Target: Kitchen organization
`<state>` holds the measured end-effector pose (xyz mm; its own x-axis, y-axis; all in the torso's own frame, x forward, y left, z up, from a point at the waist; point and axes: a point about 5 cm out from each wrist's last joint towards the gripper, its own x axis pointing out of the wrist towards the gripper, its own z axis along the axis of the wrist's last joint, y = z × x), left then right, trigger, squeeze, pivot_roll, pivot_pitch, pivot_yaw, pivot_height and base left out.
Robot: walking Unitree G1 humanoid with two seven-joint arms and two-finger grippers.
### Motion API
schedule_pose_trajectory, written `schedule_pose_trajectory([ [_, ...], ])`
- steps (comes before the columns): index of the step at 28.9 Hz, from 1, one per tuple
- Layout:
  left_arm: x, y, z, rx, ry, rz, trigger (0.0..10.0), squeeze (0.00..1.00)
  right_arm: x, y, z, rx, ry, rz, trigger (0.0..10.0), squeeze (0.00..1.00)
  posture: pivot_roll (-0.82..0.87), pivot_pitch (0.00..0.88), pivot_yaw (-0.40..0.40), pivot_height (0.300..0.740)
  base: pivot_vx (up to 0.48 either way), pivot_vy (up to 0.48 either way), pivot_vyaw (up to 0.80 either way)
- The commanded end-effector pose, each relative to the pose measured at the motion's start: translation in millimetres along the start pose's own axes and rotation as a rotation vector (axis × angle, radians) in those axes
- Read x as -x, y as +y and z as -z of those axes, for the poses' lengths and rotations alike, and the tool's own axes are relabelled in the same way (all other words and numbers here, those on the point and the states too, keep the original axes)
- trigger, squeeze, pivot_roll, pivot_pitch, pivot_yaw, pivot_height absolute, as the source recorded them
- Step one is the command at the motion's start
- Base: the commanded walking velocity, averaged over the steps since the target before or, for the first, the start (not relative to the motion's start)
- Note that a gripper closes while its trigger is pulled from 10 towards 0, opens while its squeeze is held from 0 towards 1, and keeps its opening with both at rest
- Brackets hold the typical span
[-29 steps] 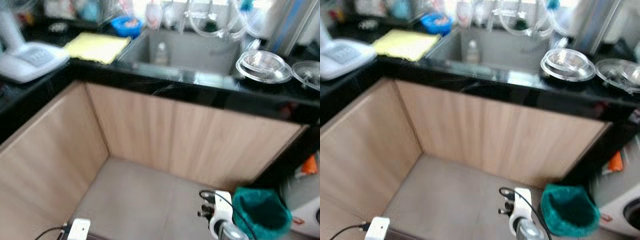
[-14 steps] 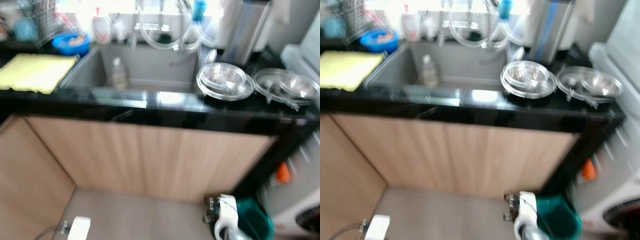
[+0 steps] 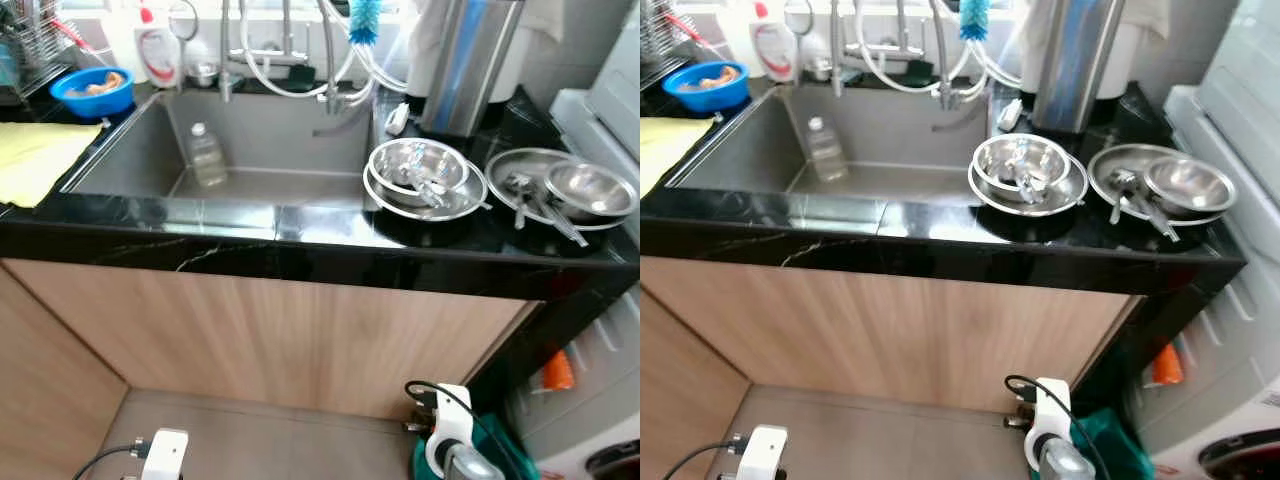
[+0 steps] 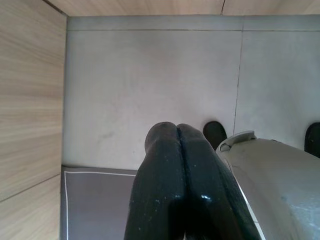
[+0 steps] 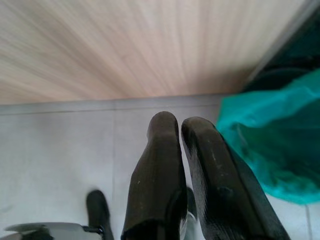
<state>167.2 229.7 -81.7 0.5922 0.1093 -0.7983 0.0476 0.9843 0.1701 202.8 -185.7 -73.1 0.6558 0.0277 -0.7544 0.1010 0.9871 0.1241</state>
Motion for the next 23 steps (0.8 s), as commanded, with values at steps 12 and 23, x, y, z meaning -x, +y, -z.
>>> schedule_pose_trajectory([
  [12,1.2,0.5,5.4,0.029,0.017,0.005,10.0,0.0,-1.2,2.2,-4.7,0.005,-0.022,0.017,10.0,0.0,-0.13,0.021,0.011,0.731,0.0,0.219,0.0],
  [23,1.4,1.0,5.8,0.034,0.016,0.007,10.0,0.0,-0.6,2.0,-3.0,-0.015,-0.031,0.026,10.0,0.0,-0.13,0.018,0.017,0.731,0.0,0.305,-0.29],
])
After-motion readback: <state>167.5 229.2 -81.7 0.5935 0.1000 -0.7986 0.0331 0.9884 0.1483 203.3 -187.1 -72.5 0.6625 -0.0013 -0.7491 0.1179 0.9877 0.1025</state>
